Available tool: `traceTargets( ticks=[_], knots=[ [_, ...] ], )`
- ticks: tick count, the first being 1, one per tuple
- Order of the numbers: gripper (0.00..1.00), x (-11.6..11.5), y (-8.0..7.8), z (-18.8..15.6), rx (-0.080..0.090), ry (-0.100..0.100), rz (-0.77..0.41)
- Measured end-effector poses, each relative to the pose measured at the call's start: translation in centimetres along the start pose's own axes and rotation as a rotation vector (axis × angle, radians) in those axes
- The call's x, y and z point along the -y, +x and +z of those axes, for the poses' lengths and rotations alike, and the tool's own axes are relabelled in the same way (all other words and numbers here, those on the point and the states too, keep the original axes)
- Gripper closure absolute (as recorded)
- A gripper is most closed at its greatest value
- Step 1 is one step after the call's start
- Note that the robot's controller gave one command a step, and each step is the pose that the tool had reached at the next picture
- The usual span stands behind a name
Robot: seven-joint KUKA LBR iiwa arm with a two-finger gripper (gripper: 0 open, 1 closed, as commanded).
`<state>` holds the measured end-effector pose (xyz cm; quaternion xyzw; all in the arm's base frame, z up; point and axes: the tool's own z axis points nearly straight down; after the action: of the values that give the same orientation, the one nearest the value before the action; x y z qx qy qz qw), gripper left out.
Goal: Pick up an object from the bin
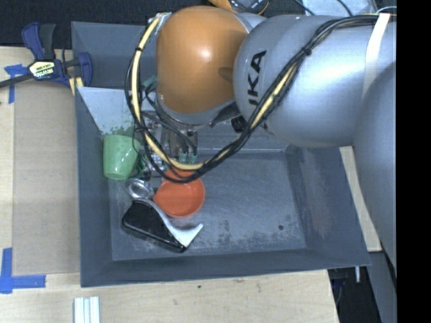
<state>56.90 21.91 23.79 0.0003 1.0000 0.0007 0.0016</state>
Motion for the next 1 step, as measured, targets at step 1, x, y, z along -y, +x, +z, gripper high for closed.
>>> traceTargets(
  ticks=[1],
  knots=[
    [0.0,8.72,-4.96,8.07,-0.011,0.005,-0.214]
  ],
)
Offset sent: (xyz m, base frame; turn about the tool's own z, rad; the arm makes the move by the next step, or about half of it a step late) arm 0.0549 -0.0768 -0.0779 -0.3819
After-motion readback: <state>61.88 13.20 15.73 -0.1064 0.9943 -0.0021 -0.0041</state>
